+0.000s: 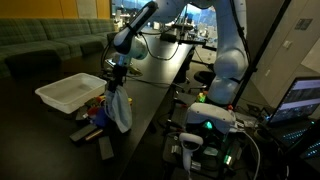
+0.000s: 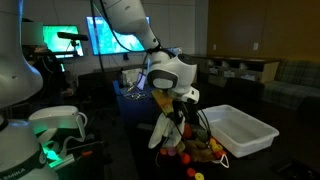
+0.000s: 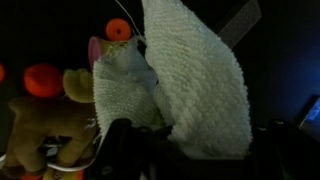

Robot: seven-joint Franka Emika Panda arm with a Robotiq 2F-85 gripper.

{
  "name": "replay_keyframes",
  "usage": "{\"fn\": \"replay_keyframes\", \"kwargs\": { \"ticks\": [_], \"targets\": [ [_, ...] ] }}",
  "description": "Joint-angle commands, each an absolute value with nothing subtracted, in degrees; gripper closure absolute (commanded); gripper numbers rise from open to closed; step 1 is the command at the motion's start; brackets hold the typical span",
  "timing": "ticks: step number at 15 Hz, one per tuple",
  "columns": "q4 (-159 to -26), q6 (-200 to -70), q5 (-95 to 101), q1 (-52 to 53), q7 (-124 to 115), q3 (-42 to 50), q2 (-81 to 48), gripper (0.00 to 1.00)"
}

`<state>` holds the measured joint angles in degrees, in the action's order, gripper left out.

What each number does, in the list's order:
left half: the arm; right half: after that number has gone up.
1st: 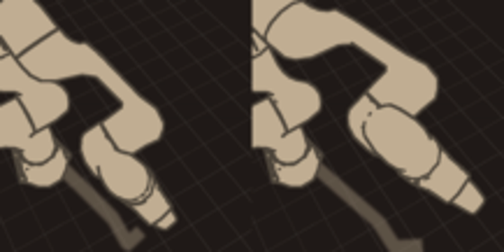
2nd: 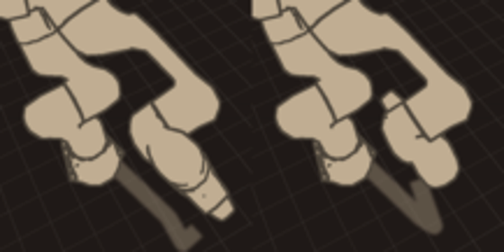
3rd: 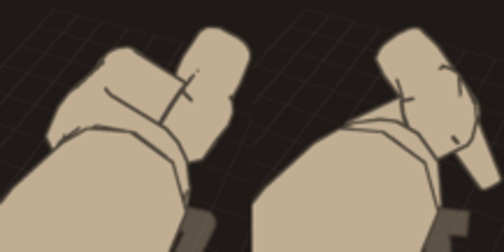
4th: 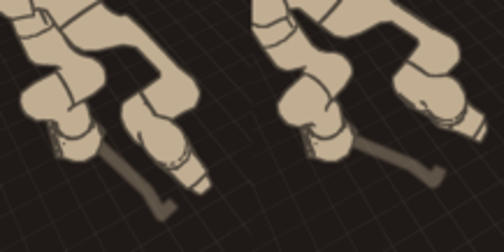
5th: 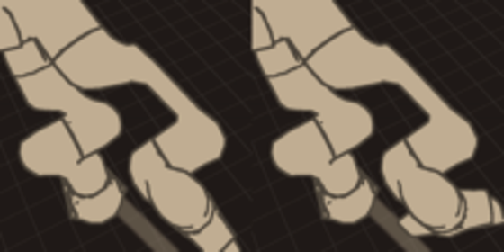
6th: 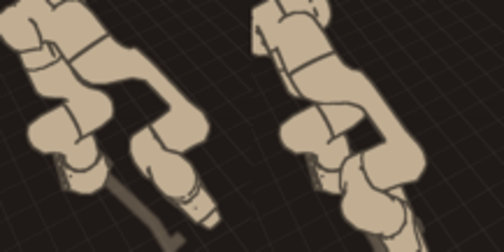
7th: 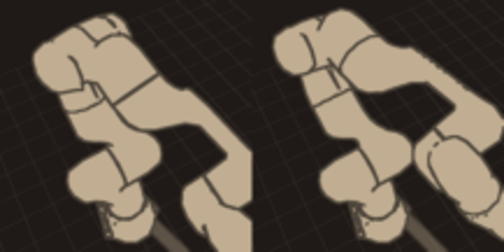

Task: Use the white towel to move the objects on the table to the left, then put the white towel in the bowl

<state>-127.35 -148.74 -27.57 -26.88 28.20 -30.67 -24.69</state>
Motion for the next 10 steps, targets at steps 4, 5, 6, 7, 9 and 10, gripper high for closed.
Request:
{"fn": "replay_keyframes", "kwargs": {
  "ticks": [4, 5, 6, 7, 9, 10],
  "targets": [
    [-127.6, -137.1, -30.1, -23.5, 34.4, -13.4, -14.4, 0.98],
    [-127.2, -138.1, -27.6, -21.9, 33.0, -10.2, -14.8, 0.98],
    [-126.3, -138.0, -25.1, -20.9, 31.7, -7.3, -14.9, 0.98],
    [-125.5, -138.1, -23.0, -20.0, 31.2, -5.0, -15.8, 0.99],
    [-123.6, -140.0, -18.3, -18.3, 28.6, -1.0, -18.0, 0.98],
    [-122.7, -141.7, -15.9, -17.4, 27.3, 0.4, -19.6, 0.98]
  ]
}}
